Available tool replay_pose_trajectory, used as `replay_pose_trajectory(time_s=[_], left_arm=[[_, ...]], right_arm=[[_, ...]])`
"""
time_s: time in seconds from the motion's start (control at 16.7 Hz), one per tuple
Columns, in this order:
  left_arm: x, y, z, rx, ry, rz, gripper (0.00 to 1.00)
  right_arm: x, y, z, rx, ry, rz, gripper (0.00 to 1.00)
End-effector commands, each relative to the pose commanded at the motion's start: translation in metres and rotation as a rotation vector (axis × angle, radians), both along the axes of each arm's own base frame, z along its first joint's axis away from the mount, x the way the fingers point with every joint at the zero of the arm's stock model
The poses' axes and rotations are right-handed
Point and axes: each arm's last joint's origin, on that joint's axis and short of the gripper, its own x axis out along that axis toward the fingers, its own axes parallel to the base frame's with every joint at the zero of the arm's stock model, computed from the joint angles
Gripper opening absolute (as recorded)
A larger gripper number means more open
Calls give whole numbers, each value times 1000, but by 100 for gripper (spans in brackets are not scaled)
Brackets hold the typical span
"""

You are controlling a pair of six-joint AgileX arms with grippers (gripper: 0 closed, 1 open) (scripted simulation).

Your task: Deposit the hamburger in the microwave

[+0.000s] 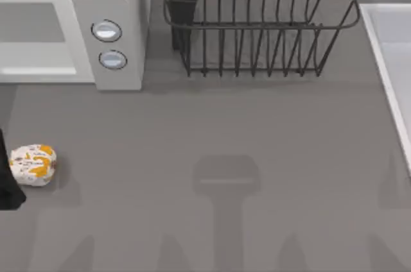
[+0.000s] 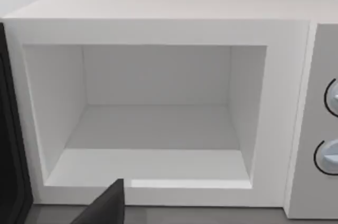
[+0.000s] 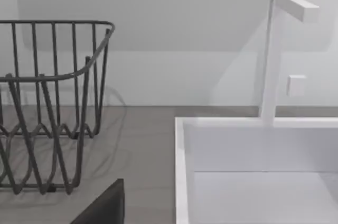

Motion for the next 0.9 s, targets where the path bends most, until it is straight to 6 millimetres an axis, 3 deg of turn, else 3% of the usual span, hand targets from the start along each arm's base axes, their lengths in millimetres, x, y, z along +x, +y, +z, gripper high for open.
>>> replay_pose_trajectory(time_s=[0.24, 0.54, 0.72, 0.9], left_arm=[[0, 0, 5, -2, 25, -5, 100], [11, -1, 43, -12, 235, -14, 100], [38, -2, 63, -18, 485, -15, 100], [81, -3, 64, -19, 806, -13, 100]], right_arm=[[0, 0, 0, 0, 0, 0, 100], [0, 0, 0, 0, 0, 0, 100], [0, 0, 0, 0, 0, 0, 100], [0, 0, 0, 0, 0, 0, 100]])
